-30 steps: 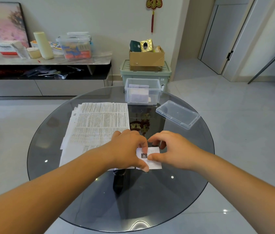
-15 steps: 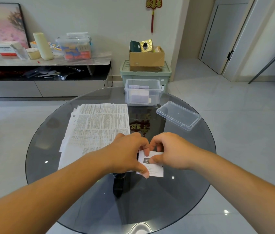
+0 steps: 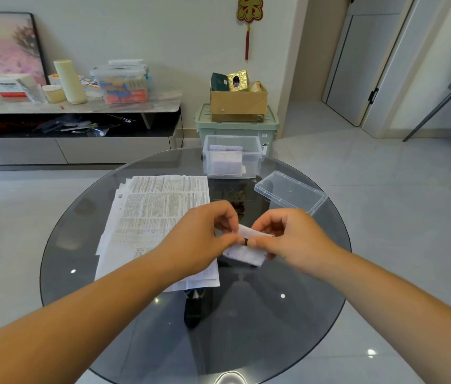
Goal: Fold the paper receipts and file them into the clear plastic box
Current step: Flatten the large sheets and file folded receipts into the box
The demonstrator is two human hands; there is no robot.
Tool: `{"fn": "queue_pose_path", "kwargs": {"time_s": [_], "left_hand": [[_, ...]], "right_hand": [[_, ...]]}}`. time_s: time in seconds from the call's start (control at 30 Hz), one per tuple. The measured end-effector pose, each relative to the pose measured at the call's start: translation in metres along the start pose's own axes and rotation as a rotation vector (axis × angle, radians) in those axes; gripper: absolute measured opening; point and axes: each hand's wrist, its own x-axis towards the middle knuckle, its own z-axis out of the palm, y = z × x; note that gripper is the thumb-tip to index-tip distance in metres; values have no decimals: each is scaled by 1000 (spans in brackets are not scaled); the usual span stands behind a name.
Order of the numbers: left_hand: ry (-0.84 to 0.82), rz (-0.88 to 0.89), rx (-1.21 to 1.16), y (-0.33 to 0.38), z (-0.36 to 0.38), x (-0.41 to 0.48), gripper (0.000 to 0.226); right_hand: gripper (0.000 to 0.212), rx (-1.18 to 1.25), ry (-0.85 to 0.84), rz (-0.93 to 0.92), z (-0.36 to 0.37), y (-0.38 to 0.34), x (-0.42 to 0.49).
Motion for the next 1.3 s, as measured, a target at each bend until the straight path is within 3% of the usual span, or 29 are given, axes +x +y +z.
{"fn": "queue_pose_path", "kwargs": {"time_s": [0.13,0.23,0.4,0.63,0.8,1.07,1.2,1.3], "left_hand": [[9,113,101,3,0,0,25],[-73,116,283,-1,4,-4,8],[-113,123,390,-5,9,-16,5],[-176,287,489,-14,15,-26,23],[-238,246,407,-14,16,-23,30],[-194,146,376,-13,21,-14,24],[-198,162,430,-15,23,-13,26],[-222,194,517,-16,24,-14,28]], "right_hand": [[15,-183,82,-167,-5,-1,-4],[13,-321,3,-169,-4,7,-11],[10,-445,-65,-203,0,15,-20],[9,-626,-148,-410,4,26,-28],[16,-614,-160,-377,2,22,-29],[12,-390,-113,-95,4,18,-27],[22,-307,-149,17,5,17,-24],[15,-335,-151,70,6,16,-22]]}}
